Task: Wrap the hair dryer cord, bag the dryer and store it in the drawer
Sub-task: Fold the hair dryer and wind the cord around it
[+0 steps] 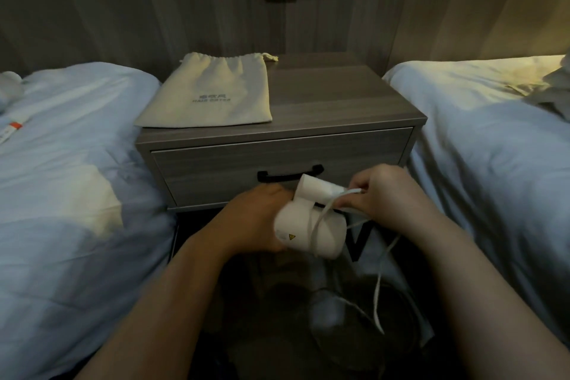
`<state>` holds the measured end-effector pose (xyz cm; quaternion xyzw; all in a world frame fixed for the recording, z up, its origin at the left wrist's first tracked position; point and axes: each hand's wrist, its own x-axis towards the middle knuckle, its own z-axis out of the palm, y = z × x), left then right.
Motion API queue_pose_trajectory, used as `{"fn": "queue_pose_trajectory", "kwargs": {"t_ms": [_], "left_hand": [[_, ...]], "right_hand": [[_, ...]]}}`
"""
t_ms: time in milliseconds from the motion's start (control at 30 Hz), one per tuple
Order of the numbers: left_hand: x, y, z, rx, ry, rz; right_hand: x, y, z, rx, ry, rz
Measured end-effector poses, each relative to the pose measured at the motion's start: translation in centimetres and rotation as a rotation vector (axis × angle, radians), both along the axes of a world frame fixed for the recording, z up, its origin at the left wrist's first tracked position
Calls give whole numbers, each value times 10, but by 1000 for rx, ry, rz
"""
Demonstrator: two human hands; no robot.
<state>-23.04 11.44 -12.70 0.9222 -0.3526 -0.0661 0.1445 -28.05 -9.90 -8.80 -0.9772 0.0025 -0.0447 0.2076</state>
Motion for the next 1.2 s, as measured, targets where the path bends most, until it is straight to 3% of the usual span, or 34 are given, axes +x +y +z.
{"fn": "queue_pose_trajectory", "kwargs": {"t_ms": [200,367,500,667,767,900,1100,1200], "left_hand": [[3,4,-4,66,61,-72],[2,-1,-10,43,211,-148],[-1,-1,-3,-95,408,-144],[0,1,1,-332,556,-92],[1,0,1,-502,579,13],[4,-4,-1,-737,588,202],[-2,-19,0,-761,484,338],[-6,-29,-1,-774,463,356]], "right_hand": [[5,-22,0,162,137,328],[12,-30,-9,342,92,275],[23,-40,-20,661,129,158],[31,-38,-44,1209,63,230],[31,-32,-46,1332,149,231],[25,-25,-43,1551,255,396],[26,-20,-47,1706,376,516],[27,-9,-49,1700,292,384]]}}
